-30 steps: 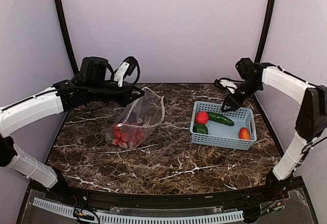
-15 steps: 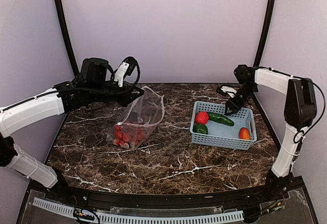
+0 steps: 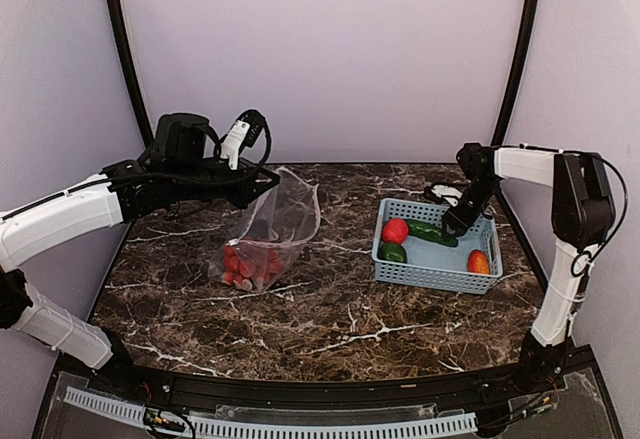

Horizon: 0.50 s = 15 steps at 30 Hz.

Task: Place the food in the zip-top bag and seal the zipper
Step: Pick up the fake vegetable from the bin.

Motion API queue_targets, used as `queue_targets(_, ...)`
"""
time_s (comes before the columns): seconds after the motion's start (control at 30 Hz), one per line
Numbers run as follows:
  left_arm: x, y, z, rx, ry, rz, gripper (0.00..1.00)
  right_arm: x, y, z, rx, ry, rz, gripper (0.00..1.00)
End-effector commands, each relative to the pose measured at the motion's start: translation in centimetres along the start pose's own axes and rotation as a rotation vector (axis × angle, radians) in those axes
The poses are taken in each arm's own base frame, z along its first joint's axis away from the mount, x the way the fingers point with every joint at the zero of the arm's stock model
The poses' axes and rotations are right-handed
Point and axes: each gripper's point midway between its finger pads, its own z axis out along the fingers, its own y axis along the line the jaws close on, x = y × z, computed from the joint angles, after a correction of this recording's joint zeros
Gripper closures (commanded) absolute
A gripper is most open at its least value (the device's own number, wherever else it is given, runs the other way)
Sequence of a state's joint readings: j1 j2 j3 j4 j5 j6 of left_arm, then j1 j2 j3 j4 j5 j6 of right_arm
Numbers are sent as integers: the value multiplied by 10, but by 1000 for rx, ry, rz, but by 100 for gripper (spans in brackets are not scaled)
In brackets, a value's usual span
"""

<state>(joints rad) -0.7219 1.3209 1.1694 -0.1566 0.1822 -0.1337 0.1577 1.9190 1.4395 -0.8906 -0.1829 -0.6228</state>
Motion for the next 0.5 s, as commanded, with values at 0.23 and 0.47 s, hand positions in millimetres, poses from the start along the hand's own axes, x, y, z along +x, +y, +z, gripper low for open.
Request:
queue_targets(0.23, -5, -1, -7, -1, -31, 28, 99, 13, 0, 33, -15, 16, -20, 62)
queue_targets(0.47, -4, -1, -7, 2, -29, 30, 99, 17, 6, 20, 3, -3, -36, 80)
